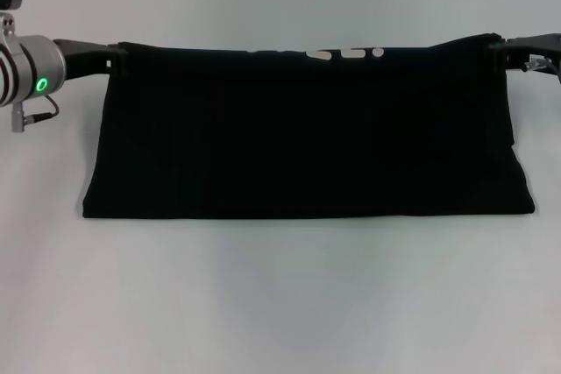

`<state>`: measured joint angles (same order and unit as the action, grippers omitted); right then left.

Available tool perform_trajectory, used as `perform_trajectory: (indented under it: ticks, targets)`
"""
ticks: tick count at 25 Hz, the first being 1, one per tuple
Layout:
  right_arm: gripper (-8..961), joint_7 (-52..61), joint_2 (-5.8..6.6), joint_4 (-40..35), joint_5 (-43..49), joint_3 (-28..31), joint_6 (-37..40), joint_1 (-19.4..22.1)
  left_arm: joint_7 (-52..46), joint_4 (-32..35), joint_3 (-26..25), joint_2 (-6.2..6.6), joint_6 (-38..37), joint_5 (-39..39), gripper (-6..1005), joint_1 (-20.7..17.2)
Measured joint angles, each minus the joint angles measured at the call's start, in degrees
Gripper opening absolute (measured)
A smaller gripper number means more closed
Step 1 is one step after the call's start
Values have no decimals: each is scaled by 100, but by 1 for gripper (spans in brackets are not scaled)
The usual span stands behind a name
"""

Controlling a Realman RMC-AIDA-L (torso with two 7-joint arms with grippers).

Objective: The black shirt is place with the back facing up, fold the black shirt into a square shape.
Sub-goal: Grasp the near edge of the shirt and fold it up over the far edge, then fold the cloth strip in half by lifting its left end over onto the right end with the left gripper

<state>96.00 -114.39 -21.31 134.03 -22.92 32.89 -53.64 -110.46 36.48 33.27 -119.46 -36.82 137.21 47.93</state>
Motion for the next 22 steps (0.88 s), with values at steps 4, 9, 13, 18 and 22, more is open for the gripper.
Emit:
perform_trajectory:
  ticks: [4, 9, 13, 18, 22]
  targets:
    - [118, 9, -17, 61, 6, -26, -48, -24, 5, -118, 242, 17, 34, 4, 130, 28]
    - [125, 25, -56, 58, 7, -335, -157, -18, -30, -216, 279, -100, 651, -22, 135, 60]
    - [221, 56, -56, 17, 2, -386, -408, 22, -128, -399, 232, -189, 1518, -113, 139, 60]
    - [406, 155, 10, -42, 0, -333, -510, 97, -547, -557, 222, -206, 2076, -123, 304, -16]
    - [495, 580, 97, -256, -1, -329, -24, 256, -994, -308, 215, -204, 1813, -133, 556, -161]
